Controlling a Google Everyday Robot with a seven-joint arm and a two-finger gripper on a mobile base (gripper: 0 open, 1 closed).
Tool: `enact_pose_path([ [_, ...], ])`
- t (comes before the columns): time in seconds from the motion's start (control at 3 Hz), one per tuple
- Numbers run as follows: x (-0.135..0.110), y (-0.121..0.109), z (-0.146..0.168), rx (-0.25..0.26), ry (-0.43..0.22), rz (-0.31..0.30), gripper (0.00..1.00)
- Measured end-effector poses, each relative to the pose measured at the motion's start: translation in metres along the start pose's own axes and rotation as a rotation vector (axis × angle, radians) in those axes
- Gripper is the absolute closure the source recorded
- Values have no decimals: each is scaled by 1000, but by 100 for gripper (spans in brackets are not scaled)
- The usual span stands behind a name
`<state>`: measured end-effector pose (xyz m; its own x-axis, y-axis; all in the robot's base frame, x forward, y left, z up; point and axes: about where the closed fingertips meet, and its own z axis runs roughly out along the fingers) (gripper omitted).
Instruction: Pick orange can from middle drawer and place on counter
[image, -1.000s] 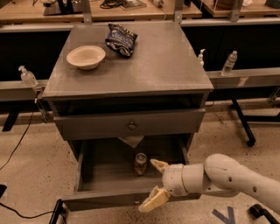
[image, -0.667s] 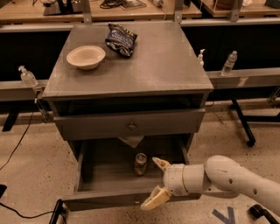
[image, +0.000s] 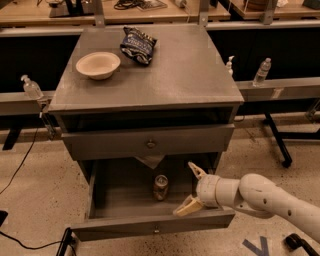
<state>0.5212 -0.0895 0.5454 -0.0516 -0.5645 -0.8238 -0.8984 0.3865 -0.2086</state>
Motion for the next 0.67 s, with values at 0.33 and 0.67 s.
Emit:
enact_pose_path([
  [0.33, 31, -50, 27, 56, -64, 44, 0],
  [0.67, 49, -71, 48, 59, -122, 101, 0],
])
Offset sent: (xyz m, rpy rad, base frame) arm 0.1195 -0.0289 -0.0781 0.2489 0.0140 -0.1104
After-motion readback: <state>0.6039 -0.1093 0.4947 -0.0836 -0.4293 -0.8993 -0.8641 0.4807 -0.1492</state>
